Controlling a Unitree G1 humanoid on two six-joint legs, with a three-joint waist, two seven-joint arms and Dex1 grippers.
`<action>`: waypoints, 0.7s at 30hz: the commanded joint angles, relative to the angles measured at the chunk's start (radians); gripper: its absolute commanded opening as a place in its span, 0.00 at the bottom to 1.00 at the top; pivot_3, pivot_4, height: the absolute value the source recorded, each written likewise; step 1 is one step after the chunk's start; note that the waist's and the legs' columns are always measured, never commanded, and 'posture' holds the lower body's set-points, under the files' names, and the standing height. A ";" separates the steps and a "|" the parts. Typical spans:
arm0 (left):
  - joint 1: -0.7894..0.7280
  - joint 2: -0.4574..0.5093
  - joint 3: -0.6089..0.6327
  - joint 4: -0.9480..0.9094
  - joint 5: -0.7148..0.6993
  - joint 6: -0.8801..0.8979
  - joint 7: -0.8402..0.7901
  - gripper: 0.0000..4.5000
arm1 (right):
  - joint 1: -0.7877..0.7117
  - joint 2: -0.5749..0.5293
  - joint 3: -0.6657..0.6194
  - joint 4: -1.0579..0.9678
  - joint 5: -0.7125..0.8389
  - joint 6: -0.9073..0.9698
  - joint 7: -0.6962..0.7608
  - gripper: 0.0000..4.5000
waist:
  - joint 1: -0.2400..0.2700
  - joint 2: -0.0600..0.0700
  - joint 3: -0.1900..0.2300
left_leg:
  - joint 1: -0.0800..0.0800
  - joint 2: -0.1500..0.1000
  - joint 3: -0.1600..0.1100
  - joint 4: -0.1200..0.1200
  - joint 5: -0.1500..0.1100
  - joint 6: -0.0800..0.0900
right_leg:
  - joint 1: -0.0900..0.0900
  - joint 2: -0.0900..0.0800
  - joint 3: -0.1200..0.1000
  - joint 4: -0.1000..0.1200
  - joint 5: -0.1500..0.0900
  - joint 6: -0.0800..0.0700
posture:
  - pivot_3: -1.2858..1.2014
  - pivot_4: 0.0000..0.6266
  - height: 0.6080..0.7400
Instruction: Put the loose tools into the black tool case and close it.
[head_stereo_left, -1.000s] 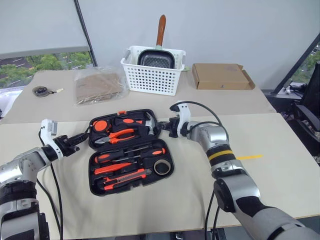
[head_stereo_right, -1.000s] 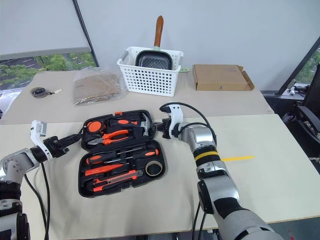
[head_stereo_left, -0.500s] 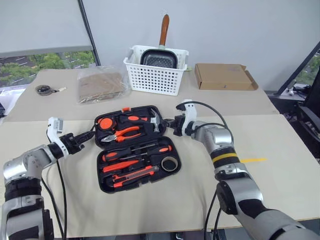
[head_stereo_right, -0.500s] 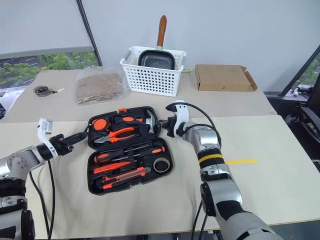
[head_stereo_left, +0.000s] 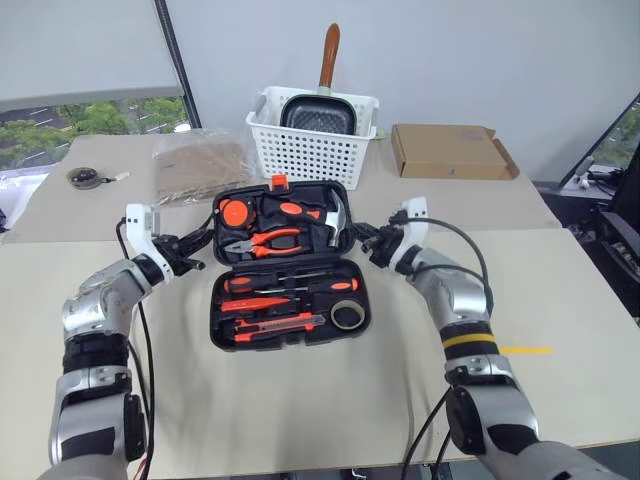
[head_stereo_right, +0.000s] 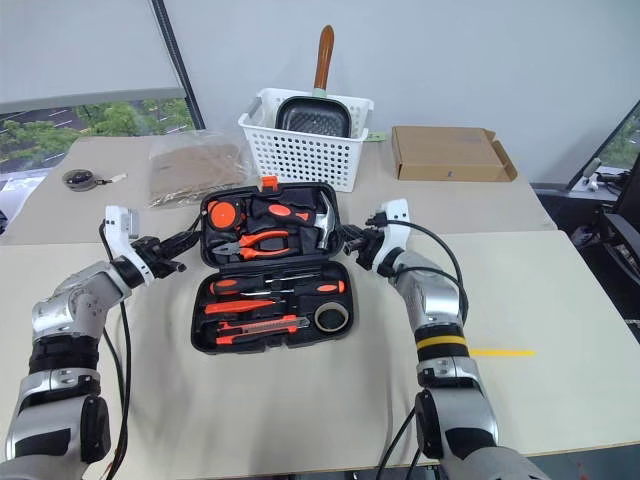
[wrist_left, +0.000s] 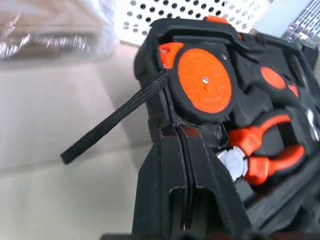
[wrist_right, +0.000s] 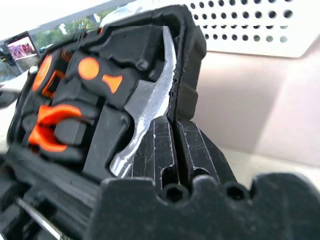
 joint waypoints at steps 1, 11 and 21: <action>-0.053 0.004 -0.003 0.009 0.026 -0.119 -0.011 0.00 | -0.008 0.005 0.001 -0.093 0.043 -0.111 0.056 0.00 | -0.003 0.000 0.000 | 0.000 0.000 0.000 0.000 0.000 0.000 | 0.000 0.000 0.000 0.000 0.000 0.000 | 0.52 0.24 0.70; 0.092 -0.018 -0.046 -0.052 0.112 -0.422 -0.041 0.00 | 0.069 -0.012 0.001 -0.031 0.035 -0.405 0.169 0.00 | 0.003 0.000 0.000 | 0.000 0.000 0.000 0.000 0.000 0.000 | 0.000 0.000 0.001 0.000 0.000 0.000 | 0.52 0.24 0.70; 0.243 -0.015 -0.074 -0.097 0.257 -0.655 0.115 0.00 | 0.094 -0.031 0.030 0.092 -0.010 -0.655 0.240 0.00 | 0.003 0.000 0.000 | 0.003 0.000 0.001 0.000 -0.001 0.001 | 0.001 -0.001 0.002 0.000 0.000 0.000 | 0.52 0.24 0.70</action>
